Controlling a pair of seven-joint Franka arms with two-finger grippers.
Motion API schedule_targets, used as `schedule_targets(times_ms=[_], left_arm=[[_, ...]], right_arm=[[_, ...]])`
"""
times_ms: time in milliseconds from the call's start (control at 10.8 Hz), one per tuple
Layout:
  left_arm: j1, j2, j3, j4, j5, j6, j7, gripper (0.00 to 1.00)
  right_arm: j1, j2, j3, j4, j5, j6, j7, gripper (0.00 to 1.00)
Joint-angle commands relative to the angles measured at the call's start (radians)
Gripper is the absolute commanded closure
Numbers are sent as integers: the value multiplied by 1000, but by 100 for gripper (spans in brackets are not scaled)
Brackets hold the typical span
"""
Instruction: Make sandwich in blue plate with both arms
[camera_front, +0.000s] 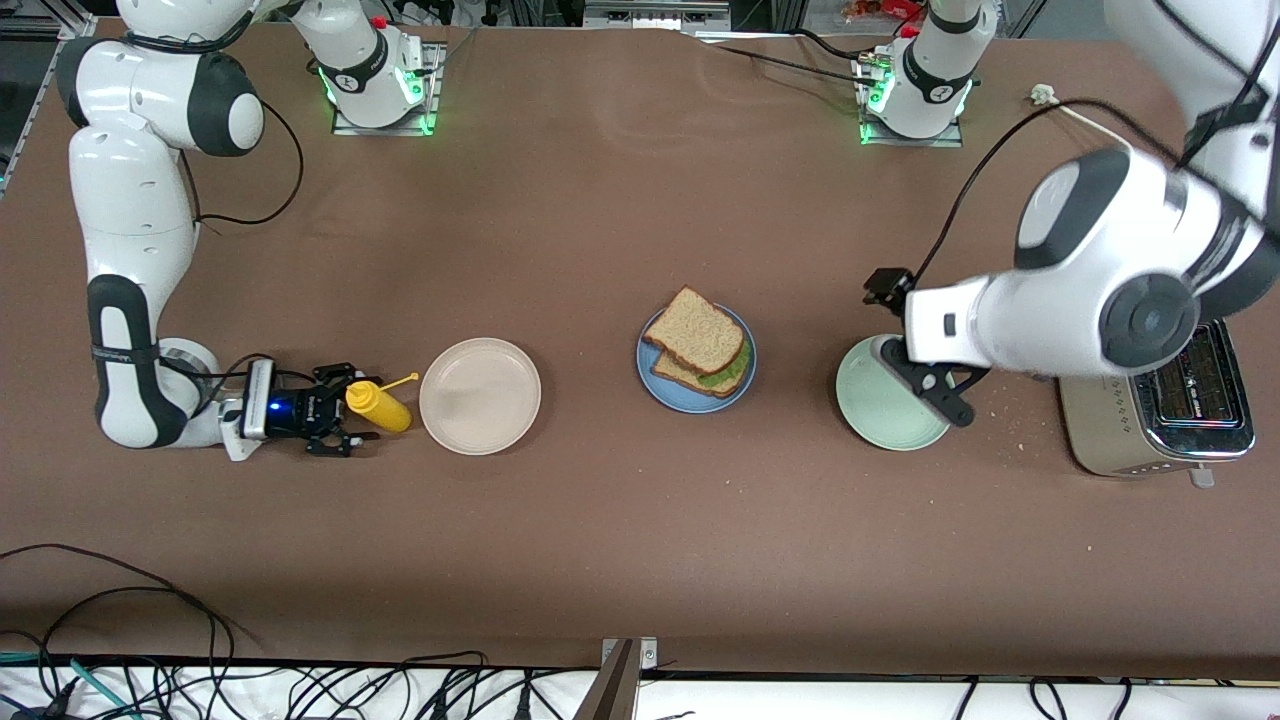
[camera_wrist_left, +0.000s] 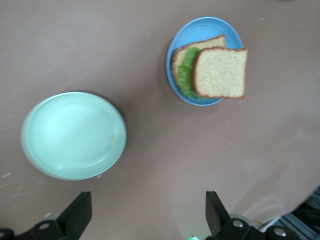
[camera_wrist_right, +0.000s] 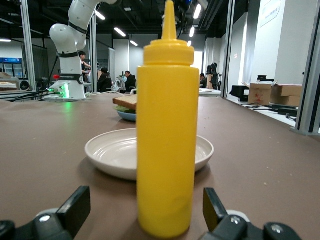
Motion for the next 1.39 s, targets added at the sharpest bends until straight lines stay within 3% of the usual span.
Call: schedule_targets(times_ms=[0,279,464,557,1300], left_arm=[[-92,-188,156,-68,52,-17,-13,0],[-189,-337,354,-201,54,121,-13,0],[-177,-450,362,-350,47,218,-56,0],[-166,-480,362,-370,44,218,-135,0],[-134,-478,356,-350,46,108,-176,0]], right_arm=[[-13,-65,-58,13,-102,-48,18,0],[-13,-212,-100,11,-280,-38,159,0],[-13,-310,-100,8,-392,-15,278,0],[-7,-361,-98,1,-455,10,352,0],[122,-790,-97,-151,-877,160,1027,0]])
